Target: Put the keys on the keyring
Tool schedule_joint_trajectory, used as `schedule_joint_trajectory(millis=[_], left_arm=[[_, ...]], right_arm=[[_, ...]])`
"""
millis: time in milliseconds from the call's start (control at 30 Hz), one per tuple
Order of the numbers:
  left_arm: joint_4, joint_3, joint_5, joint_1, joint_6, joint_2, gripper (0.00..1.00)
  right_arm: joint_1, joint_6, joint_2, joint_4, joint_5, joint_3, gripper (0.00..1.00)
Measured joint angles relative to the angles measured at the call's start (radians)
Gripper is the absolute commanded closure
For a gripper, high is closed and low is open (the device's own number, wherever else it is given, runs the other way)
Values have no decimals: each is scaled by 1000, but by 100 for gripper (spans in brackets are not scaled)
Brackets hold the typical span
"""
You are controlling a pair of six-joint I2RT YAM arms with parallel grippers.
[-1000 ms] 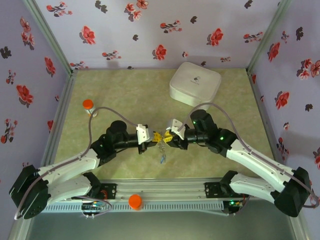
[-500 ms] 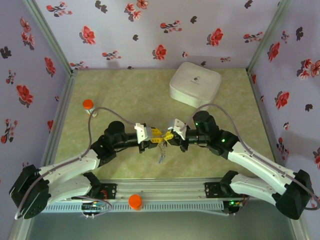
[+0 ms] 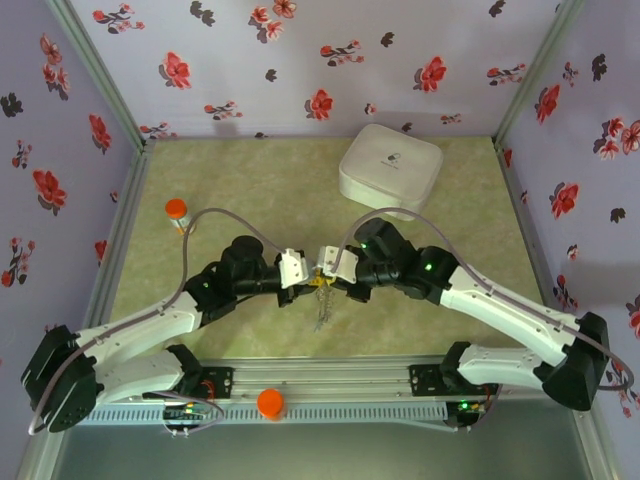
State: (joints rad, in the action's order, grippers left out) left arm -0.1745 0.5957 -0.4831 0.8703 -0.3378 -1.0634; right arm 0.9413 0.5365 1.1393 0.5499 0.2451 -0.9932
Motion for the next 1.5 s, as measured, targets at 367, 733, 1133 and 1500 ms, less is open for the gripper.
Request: schedule_joint_trajectory(millis=[367, 733, 1133, 1500], left_arm=[[-130, -65, -8, 2, 51, 0, 100], [-346, -145, -30, 2, 167, -13, 100], [-427, -154, -72, -4, 222, -31, 78], [-121, -46, 37, -5, 105, -10, 70]], right_arm=[[-178, -122, -174, -220, 168, 218, 72], [-184, -232, -177, -388, 341, 304, 76], [-189, -257, -176, -418, 378, 304, 100], [-90, -84, -71, -136, 158, 99, 100]])
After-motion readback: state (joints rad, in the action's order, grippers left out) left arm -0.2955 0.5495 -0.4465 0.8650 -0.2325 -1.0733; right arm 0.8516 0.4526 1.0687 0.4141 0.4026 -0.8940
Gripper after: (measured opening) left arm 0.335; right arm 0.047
